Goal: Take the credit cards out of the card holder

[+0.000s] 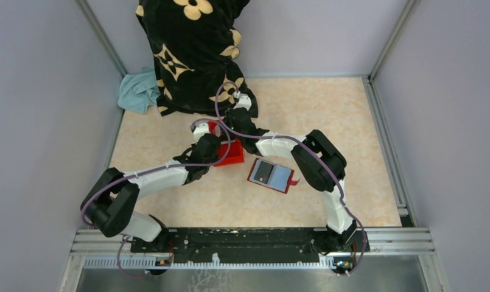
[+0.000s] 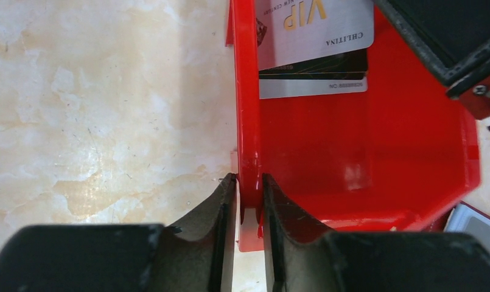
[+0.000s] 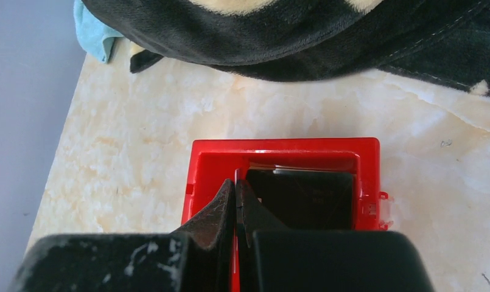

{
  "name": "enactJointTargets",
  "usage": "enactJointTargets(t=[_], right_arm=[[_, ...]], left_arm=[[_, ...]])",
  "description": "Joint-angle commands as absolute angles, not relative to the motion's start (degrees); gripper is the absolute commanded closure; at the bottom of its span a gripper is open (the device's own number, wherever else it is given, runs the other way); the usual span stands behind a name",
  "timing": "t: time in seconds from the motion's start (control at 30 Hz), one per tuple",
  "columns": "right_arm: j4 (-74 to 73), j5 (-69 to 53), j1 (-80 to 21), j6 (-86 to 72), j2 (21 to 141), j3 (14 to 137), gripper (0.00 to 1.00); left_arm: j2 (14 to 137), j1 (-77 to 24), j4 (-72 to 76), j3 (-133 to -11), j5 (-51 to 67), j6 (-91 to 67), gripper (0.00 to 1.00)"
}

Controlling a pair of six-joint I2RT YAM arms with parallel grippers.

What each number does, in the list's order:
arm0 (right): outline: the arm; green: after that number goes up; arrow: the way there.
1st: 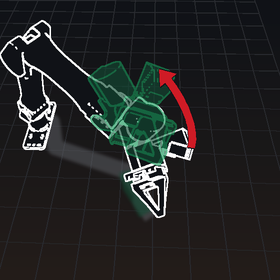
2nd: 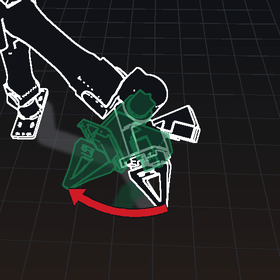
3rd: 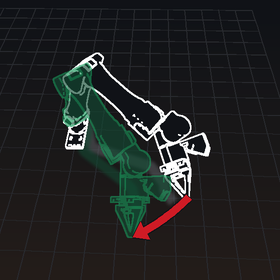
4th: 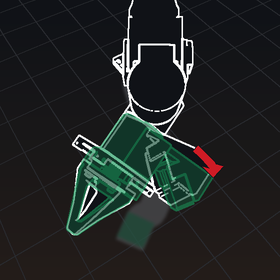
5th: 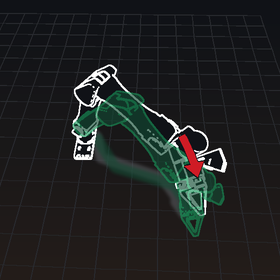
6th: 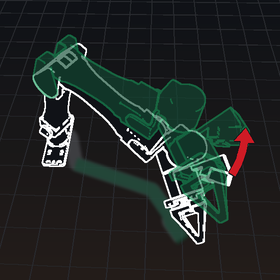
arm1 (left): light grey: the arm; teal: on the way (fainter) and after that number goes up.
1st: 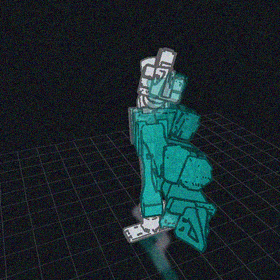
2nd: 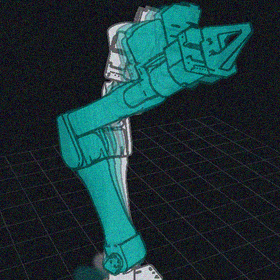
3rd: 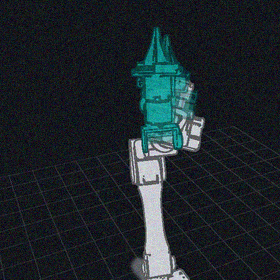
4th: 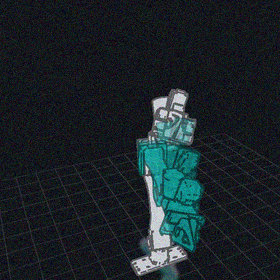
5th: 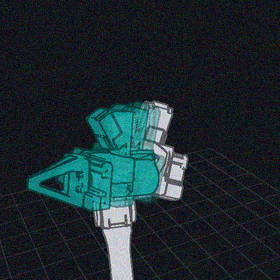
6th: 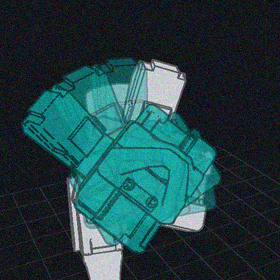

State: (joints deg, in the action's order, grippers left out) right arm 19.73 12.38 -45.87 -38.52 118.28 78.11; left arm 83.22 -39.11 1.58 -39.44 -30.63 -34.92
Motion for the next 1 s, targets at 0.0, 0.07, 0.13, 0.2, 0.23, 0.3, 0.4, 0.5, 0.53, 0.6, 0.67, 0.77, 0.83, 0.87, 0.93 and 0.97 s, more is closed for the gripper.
enactJointTargets(t=[0.0,0.07,0.13,0.2,0.23,0.3,0.4,0.5,0.53,0.6,0.67,0.77,0.83,0.87,0.93,0.97], right_arm=[[20.18,14.05,-47.02,-37.13,118.71,80.59,1.0],[19.98,14.69,-47.02,-36.38,118.11,80.49,0.97],[20.16,16.0,-46.99,-35.3,117.2,79.86,0.92],[20.78,17.05,-47.02,-33.44,116.21,79.28,0.85],[20.56,17.49,-47.02,-32.81,115.81,79.28,0.84],[20.32,18.28,-47.03,-31.48,115.22,79.22,0.84],[20.15,19.5,-47.03,-29.83,114.27,79.15,0.83],[19.77,20.77,-47.02,-27.91,113.34,79.2,0.82],[19.59,21.16,-47.03,-27.42,113.2,79.33,0.82],[19.16,21.83,-47.02,-26.4,112.78,79.44,0.81],[18.79,22.45,-47.02,-25.49,112.24,79.48,0.81],[18.65,23.44,-47.02,-24.31,110.97,79.07,0.81],[18.3,23.98,-47.02,-23.81,109.76,78.52,0.81],[18.66,24.14,-47.02,-23.39,108.73,77.8,0.81],[20.48,23.94,-47.02,-22.97,105.43,74.94,0.81],[22.15,23.71,-47.02,-22.73,103.72,73.02,0.81]], left_arm=[[81.95,-39.2,2.53,-38.93,-28.82,-34.55,0.71],[82.08,-39.19,2.6,-38.94,-28.56,-34.59,0.68],[82.11,-39.2,2.6,-38.95,-28.34,-34.46,0.65],[82.1,-39.2,2.59,-38.92,-28.41,-34.45,0.64],[82.09,-39.2,2.68,-38.93,-28.34,-34.53,0.63],[82.2,-39.2,2.85,-38.89,-28.09,-34.37,0.62],[82.59,-39.2,2.91,-39.01,-27.7,-34.37,0.62],[82.71,-39.2,3.05,-39.03,-27.5,-34.37,0.61],[82.71,-39.18,3.05,-39.02,-27.51,-34.29,0.61],[82.71,-39.2,3.06,-39.02,-27.42,-34.23,0.61],[82.79,-39.2,3.14,-39.01,-27.31,-34.1,0.61],[82.78,-39.2,3.2,-39.02,-27.25,-34.11,0.61],[82.77,-39.2,3.23,-38.98,-27.15,-34.06,0.61],[82.67,-39.2,3.25,-39.01,-27.16,-33.95,0.61],[82.34,-39.2,3.48,-38.9,-27.15,-33.82,0.61],[82.11,-39.2,3.59,-38.73,-27.09,-33.73,0.61]])
